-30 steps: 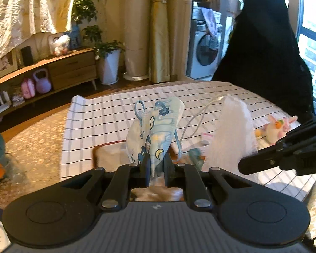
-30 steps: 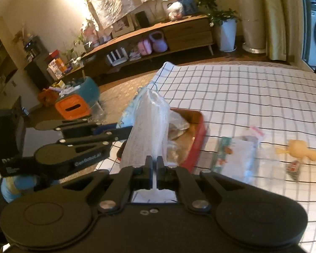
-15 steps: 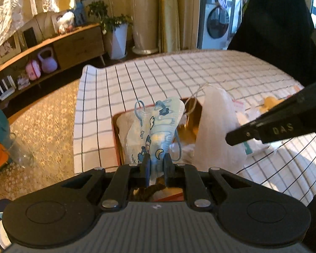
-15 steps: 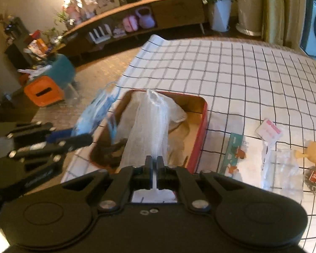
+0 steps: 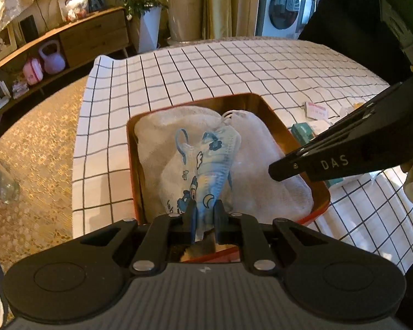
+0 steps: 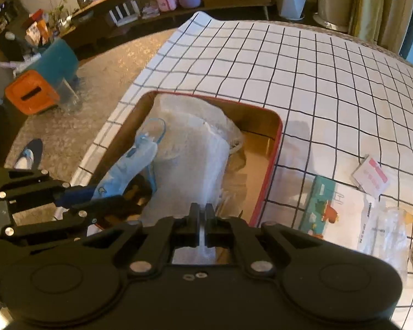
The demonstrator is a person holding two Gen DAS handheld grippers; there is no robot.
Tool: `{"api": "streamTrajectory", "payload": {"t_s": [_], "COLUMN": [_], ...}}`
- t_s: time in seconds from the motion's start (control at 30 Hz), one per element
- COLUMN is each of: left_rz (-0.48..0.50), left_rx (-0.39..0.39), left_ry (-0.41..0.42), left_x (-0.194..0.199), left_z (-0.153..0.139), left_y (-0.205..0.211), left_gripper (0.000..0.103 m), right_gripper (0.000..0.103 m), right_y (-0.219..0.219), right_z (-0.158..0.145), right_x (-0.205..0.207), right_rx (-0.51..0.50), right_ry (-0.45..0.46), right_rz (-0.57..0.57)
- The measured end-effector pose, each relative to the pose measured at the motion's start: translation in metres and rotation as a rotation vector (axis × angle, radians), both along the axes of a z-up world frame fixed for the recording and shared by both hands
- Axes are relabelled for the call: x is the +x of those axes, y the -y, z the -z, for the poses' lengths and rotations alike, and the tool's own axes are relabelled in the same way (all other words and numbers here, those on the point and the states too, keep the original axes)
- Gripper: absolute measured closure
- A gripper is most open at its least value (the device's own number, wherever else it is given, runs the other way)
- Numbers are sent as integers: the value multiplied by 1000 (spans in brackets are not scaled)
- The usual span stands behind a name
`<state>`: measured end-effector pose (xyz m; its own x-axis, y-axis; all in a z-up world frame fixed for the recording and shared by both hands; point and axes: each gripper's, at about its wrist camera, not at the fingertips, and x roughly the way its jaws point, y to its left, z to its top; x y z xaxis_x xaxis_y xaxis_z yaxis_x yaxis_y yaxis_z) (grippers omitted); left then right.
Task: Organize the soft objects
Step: 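Lower the pouch and mesh bag into the tin box and open both tools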
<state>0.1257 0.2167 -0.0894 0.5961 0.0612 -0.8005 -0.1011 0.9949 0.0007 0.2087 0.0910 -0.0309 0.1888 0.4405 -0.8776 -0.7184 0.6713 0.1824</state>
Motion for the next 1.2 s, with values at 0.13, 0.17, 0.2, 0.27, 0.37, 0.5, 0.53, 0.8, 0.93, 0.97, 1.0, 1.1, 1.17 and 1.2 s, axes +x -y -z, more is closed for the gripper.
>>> {"api": "streamTrajectory", "payload": {"t_s": [0.13, 0.17, 0.2, 0.27, 0.37, 0.5, 0.53, 0.8, 0.93, 0.97, 1.0, 1.1, 1.17, 1.2], "left_rz": [6, 9, 8, 3, 0, -4, -7, -27, -34, -39, -40, -46, -49, -48], "left_rx": [-10, -13, -15, -17, -21, -22, -25, -59, -77, -72, -74, -81, -67, -60], "left_ry": [-23, -29, -32, -37, -44, -62, -62, -66, -66, -62, -58, -51, -43, -41], "left_x": [5, 6, 6, 8, 10, 15, 15, 17, 17, 16, 16, 13, 11, 10], "left_z": [9, 11, 12, 15, 17, 21, 21, 23, 23, 22, 21, 16, 12, 9], "left_y": [1, 2, 3, 2, 3, 3, 3, 0, 0, 0, 0, 0, 1, 2], "left_gripper": [91, 91, 91, 91, 91, 91, 91, 76, 46, 46, 46, 46, 44, 44], "right_gripper": [99, 98, 96, 92, 86, 80, 78, 61, 55, 54, 53, 51, 47, 43], "right_y": [-3, -3, -3, -4, -4, -3, -3, 0, 3, 4, 6, 11, 14, 16], "right_z": [3, 4, 4, 4, 4, 5, 5, 2, -2, -3, -5, -11, -16, -19], "right_x": [1, 0, 0, 0, 0, 2, 2, -1, -4, -5, -5, -8, -11, -13], "right_rx": [-11, -9, -9, -14, -18, -10, -8, 4, 16, 20, 25, 44, 60, 70], "right_ry": [7, 8, 11, 21, 36, 31, 35, 52, 62, 61, 63, 65, 68, 72], "right_rz": [-8, -10, -13, -21, -20, -18, -17, -26, -26, -26, -26, -29, -34, -36]}}
